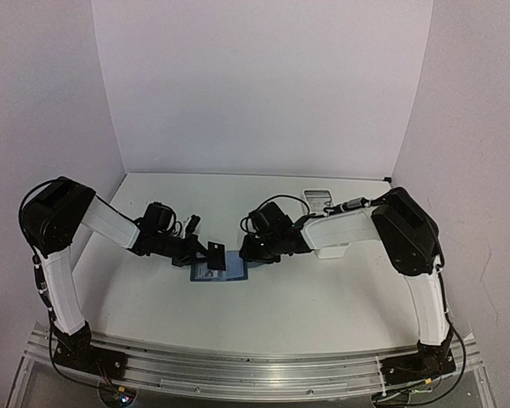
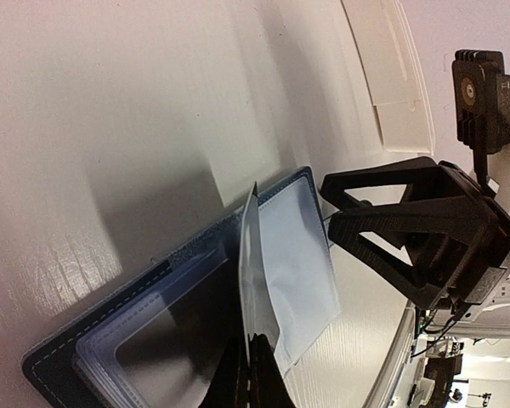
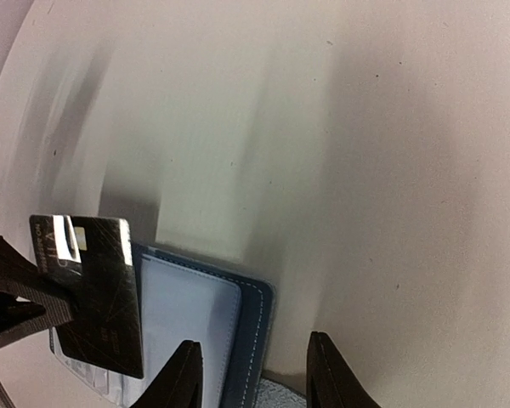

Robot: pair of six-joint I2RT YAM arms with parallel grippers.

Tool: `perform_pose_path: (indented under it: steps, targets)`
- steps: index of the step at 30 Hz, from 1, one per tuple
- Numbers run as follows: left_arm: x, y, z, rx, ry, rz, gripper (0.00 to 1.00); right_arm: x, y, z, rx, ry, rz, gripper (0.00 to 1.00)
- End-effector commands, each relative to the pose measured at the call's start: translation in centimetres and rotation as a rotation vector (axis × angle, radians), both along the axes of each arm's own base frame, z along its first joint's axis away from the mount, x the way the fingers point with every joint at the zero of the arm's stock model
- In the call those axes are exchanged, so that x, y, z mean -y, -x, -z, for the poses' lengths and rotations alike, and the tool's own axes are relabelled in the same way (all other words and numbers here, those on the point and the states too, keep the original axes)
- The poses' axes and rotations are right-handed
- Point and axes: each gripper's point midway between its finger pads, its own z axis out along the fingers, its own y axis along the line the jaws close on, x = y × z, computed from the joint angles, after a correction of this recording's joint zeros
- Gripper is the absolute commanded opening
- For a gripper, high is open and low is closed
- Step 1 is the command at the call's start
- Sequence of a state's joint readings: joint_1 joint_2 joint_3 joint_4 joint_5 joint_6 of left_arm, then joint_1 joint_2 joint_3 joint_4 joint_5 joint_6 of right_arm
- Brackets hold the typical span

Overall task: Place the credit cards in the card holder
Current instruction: Insert the credit card into the card holder.

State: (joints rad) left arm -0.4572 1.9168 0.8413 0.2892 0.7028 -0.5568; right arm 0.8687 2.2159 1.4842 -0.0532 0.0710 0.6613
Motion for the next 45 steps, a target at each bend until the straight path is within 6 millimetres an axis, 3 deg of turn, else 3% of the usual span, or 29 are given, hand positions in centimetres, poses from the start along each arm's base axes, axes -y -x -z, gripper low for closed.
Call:
perform_pose_path:
  steps: [1, 6, 21, 28, 33, 41, 45]
  targets:
    - [-1.2, -0.3, 0.9, 0.054, -0.064, -0.024, 0.00, 0.7, 0.4, -2.4, -0.021, 0.006, -0.046, 0.41]
    - [-1.2, -0.3, 1.3, 0.070, -0.064, -0.015, 0.00, 2.2, 0.4, 0.0, -0.209, -0.095, -0.025, 0.51]
    - [-1.2, -0.4, 2.0, 0.091, -0.074, -0.007, 0.00, -1.9, 1.6, 2.3, -0.360, -0.380, -0.197, 0.45]
    - [-1.6, 0.0, 2.7, 0.068, -0.084, -0.011, 0.00, -1.5, 3.1, 2.2, -0.427, -0.455, -0.177, 0.32]
    - [-1.9, 0.0, 2.9, 0.071, -0.090, -0.012, 0.00, -1.5, 3.0, 2.3, -0.419, -0.455, -0.162, 0.22]
    - [-1.0, 0.1, 0.9, 0.056, -0.003, 0.012, 0.00, -1.6, 2.7, 2.5, -0.429, -0.490, -0.125, 0.01]
    - [-1.1, 0.0, 0.7, 0.068, -0.011, 0.014, 0.00, -1.0, 2.4, 2.8, -0.426, -0.496, -0.077, 0.00]
